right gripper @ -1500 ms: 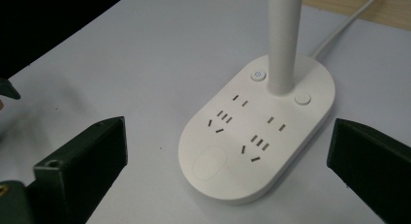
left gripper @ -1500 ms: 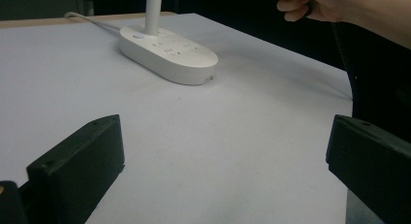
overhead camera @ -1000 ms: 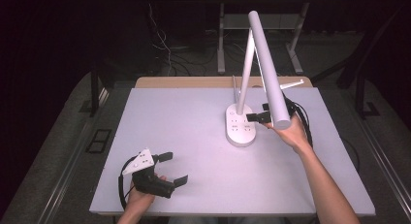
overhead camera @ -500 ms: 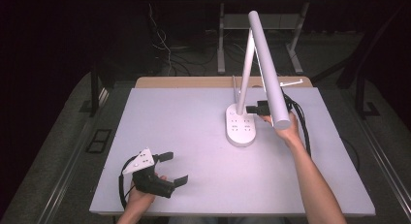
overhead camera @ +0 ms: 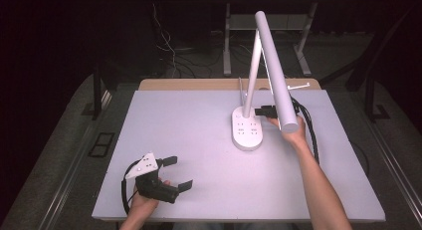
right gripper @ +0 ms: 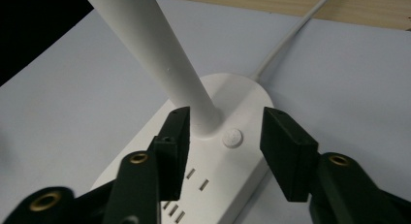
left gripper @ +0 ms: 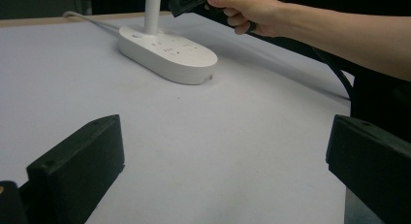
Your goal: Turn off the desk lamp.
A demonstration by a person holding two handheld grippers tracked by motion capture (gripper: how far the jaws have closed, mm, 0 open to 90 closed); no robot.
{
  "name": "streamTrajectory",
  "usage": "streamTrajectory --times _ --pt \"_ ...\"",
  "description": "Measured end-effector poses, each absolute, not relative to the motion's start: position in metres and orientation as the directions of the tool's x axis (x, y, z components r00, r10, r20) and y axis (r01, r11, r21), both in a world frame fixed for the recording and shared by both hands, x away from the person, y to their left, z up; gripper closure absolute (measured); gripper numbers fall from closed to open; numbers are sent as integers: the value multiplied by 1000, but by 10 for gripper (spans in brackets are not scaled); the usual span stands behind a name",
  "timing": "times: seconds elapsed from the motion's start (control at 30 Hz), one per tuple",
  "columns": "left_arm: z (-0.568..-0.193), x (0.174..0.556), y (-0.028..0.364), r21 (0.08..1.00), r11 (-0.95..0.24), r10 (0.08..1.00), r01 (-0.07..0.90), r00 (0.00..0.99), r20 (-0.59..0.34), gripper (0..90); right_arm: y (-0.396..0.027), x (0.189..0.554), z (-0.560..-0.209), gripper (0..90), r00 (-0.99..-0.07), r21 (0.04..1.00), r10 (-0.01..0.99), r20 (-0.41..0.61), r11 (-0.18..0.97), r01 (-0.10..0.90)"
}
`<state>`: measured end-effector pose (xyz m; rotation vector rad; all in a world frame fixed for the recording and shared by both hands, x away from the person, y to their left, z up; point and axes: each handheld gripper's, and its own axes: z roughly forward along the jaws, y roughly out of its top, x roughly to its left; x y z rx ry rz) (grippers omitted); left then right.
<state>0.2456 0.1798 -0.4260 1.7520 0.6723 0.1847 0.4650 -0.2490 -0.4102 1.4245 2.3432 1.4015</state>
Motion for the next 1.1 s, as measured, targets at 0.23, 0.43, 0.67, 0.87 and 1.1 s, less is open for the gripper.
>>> streamTrajectory --times 0.23,0.43,0.67,0.87,1.1 --pt "-426 246 180 929 -143 527 341 821 -220 0 -246 470 -417 764 -565 719 720 403 133 682" --pt "-426 245 179 930 -151 523 336 825 -213 0 -243 474 -423 849 -539 703 730 420 113 702" --pt "-426 245 178 929 -149 522 337 825 -216 0 -238 477 -431 900 -525 690 737 426 111 716" --pt "-425 244 178 930 -149 524 335 825 -213 0 -235 479 -436 900 -482 669 756 443 79 739" --pt "-425 243 177 930 -160 518 331 830 -207 0 -232 476 -434 900 -475 669 779 410 98 737"
